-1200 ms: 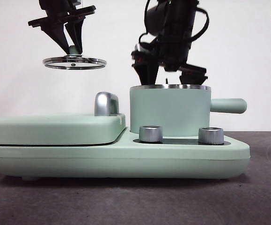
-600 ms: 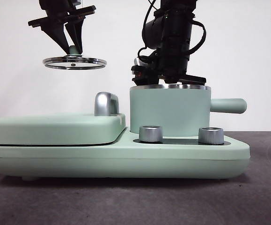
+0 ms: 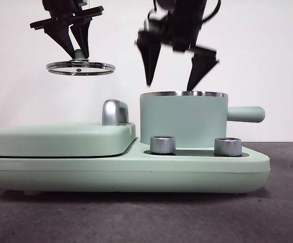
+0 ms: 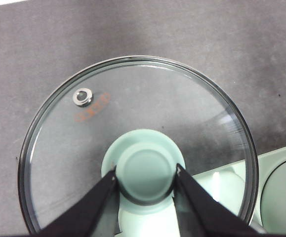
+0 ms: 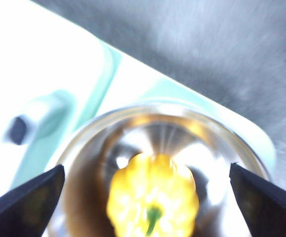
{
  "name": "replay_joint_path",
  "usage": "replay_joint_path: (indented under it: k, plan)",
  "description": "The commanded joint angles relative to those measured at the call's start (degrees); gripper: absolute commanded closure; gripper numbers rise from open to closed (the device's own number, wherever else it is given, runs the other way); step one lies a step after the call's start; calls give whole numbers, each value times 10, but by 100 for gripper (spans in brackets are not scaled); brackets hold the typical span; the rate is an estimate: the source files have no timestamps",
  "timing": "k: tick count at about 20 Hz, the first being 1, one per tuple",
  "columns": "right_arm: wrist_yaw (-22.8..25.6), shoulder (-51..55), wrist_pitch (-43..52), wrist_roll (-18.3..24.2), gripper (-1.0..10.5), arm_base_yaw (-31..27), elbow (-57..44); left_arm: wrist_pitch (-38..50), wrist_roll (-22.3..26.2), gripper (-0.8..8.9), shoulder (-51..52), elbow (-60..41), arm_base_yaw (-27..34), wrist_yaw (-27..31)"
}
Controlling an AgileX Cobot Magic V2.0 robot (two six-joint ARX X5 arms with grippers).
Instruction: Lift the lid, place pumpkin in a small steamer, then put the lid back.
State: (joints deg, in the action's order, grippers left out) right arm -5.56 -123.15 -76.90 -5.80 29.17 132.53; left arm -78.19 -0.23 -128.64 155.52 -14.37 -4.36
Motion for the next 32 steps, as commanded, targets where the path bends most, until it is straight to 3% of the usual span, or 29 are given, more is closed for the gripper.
replay_joint_path:
  k: [1,4,12,16,24,32]
  plan:
    - [8,36,-48,7,398,11,-1,10,-8,763,-2,24,-2,-2]
    - [26,141,-48,3,400,11,-96,10,-9,763,-2,24,-2,-12]
    - [26,555,-47,-17,401,36,-511,10,-9,763,-2,24,-12,-21]
    - [33,746,-47,-20,401,43,-630,10,-9,763,-2,24,-23,-21]
    - [46,993,-47,-44,400,43,-672,10,-9,763,-2,24,-81,-21]
    - [61,1028,-47,-56,401,43,-672,-3,-9,764,-2,24,-173,-21]
